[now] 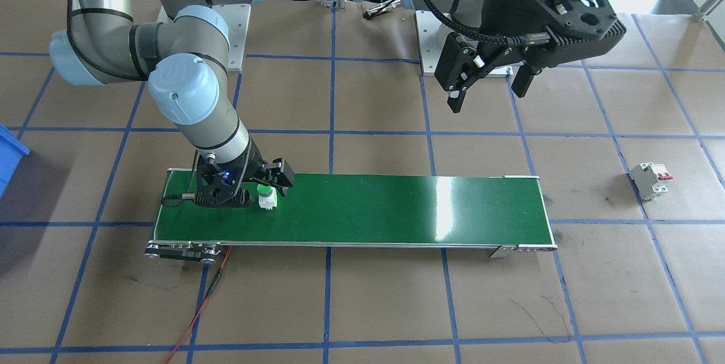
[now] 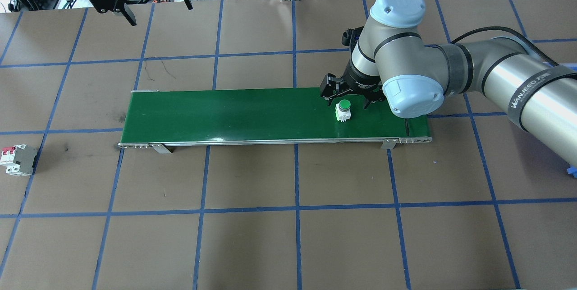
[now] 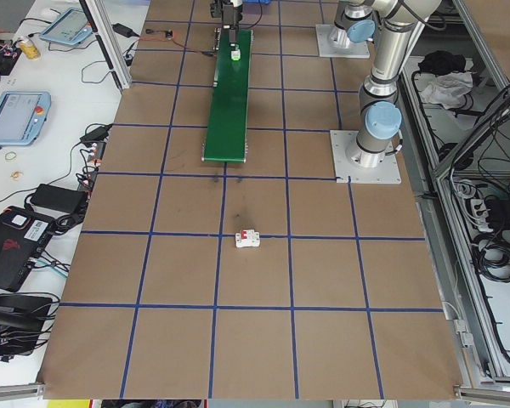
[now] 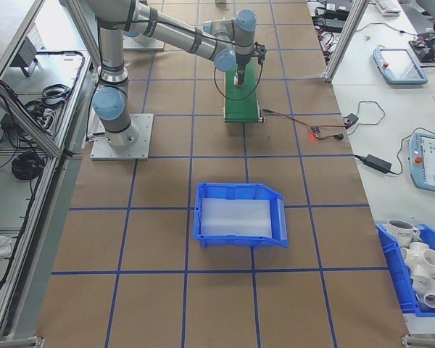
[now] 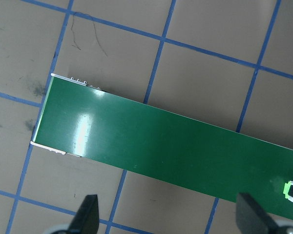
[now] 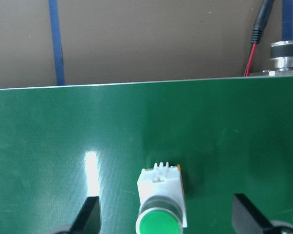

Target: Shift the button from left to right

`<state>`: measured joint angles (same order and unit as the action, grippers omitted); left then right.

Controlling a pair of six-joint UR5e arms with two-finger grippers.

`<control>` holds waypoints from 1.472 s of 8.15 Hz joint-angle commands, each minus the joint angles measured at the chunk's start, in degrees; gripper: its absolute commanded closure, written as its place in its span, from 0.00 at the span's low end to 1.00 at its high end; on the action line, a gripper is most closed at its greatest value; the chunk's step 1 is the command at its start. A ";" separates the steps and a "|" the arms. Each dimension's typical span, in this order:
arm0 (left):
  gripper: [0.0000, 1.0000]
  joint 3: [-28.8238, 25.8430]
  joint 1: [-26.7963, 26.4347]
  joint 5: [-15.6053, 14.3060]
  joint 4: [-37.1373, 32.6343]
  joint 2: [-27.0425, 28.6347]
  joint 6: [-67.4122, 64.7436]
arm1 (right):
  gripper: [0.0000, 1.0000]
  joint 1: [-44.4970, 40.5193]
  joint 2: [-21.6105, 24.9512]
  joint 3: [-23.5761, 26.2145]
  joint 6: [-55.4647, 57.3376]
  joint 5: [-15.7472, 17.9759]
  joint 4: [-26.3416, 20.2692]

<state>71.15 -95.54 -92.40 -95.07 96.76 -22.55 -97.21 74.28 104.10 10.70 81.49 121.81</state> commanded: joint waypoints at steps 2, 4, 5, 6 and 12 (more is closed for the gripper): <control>0.00 0.04 -0.26 0.20 0.15 -0.34 -0.03 | 0.72 0.27 -3.36 -0.30 -4.98 4.98 -0.17; 0.00 0.21 -0.26 0.12 0.15 -0.51 -0.03 | 1.00 2.89 -2.04 -1.09 -11.26 9.54 -1.39; 0.00 0.21 -0.26 0.20 0.15 -0.69 -0.03 | 1.00 7.52 0.05 -1.79 -17.06 9.73 -5.23; 0.00 0.13 -0.26 0.20 0.15 -0.78 -0.03 | 1.00 12.70 1.29 -4.84 -26.68 9.91 -9.71; 0.00 0.04 -0.35 0.47 0.24 -0.87 -0.12 | 1.00 44.17 3.86 -13.04 -99.00 14.66 -12.07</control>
<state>71.21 -95.89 -92.00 -94.84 95.91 -22.67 -63.21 78.30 91.41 -66.49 96.55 105.97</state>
